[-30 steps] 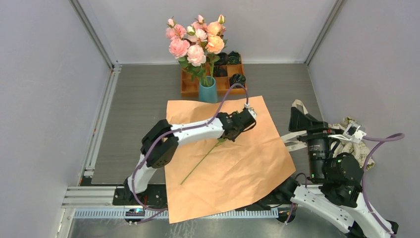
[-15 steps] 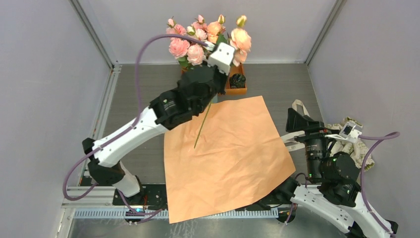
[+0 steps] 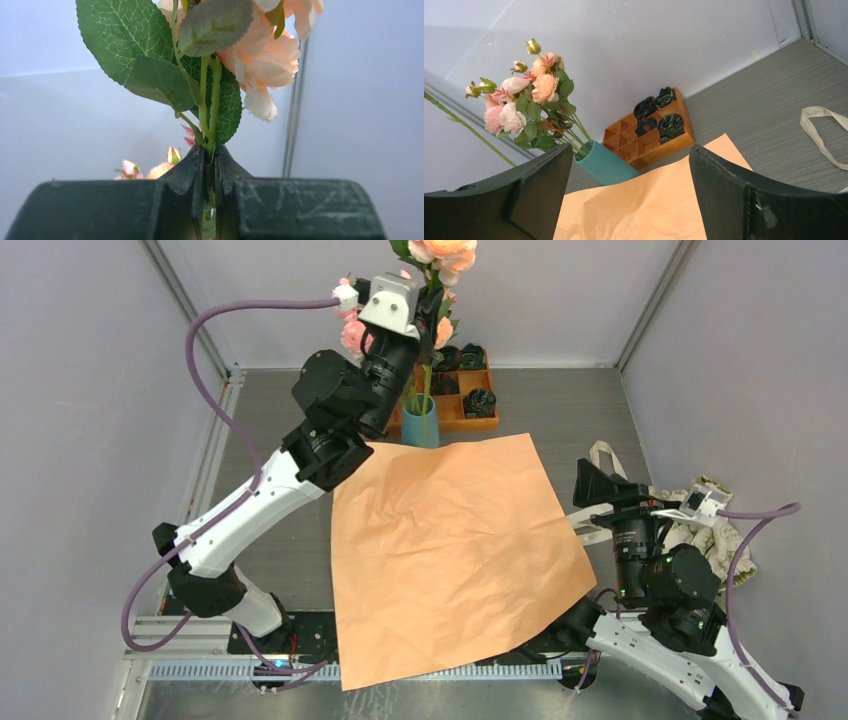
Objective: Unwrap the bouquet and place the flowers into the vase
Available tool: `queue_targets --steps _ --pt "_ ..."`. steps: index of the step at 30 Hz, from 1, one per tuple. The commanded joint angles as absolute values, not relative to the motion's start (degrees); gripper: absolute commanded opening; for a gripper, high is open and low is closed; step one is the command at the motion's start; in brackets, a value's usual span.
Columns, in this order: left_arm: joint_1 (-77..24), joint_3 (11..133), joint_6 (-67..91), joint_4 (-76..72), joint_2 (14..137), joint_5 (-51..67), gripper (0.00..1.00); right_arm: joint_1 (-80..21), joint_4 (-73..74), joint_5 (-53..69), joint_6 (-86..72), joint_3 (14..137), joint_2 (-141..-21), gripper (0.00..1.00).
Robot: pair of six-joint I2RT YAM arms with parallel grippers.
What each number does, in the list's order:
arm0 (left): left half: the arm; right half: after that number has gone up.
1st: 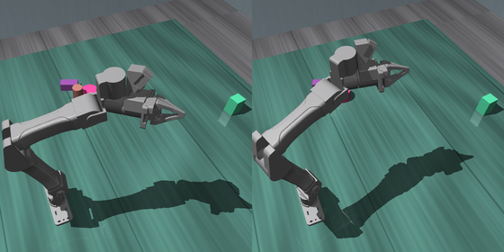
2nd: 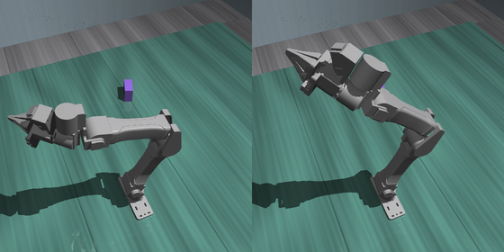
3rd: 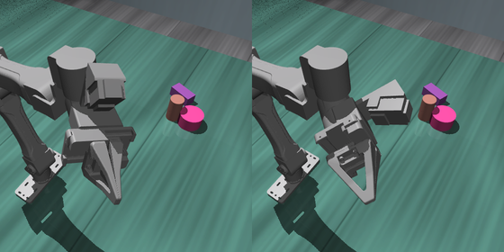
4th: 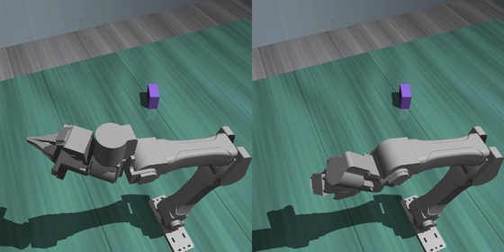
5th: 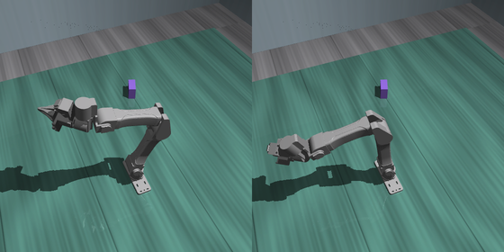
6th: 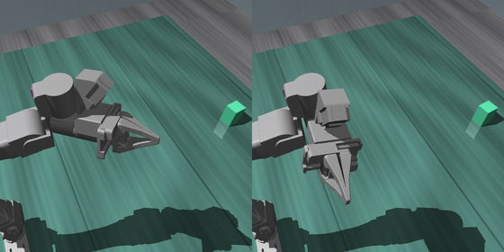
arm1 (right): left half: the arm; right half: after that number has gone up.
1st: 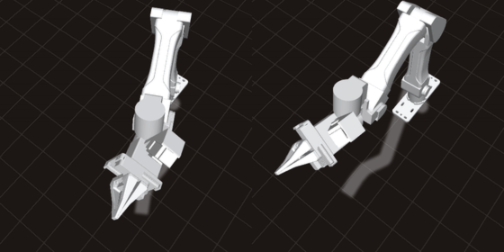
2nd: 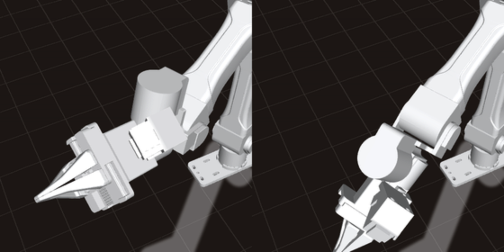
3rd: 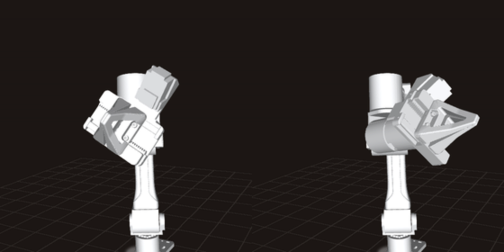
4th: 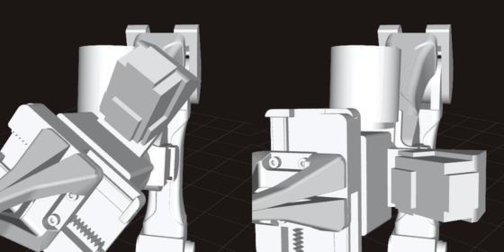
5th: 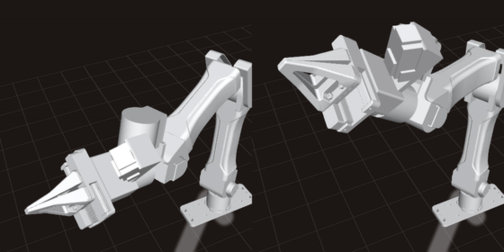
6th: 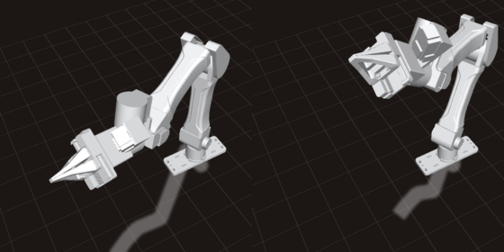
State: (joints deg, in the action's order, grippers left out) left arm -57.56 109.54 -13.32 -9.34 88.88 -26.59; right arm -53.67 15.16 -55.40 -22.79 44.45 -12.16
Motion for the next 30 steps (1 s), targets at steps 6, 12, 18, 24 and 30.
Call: queue_targets --steps 6,12,18,24,30 --pt "-53.4 110.8 -16.9 -31.1 92.0 -22.2 0.06 -53.8 11.7 -56.9 -20.3 45.6 -16.0 0.92" --pt "-50.2 110.0 -16.9 -37.9 95.8 -26.0 0.06 -53.9 9.5 -56.3 -19.9 44.9 -18.9 0.92" --pt "-48.3 108.8 -17.5 -40.5 99.1 -27.0 0.06 -53.8 7.8 -57.5 -19.3 43.3 -20.3 0.93" --pt "-47.3 107.2 -19.0 -43.3 100.7 -27.4 0.06 -53.9 8.2 -58.1 -19.2 42.3 -20.1 0.94" --pt "-46.7 103.7 -20.1 -45.8 101.7 -28.4 0.07 -53.9 8.5 -58.5 -18.9 42.0 -19.5 0.94"
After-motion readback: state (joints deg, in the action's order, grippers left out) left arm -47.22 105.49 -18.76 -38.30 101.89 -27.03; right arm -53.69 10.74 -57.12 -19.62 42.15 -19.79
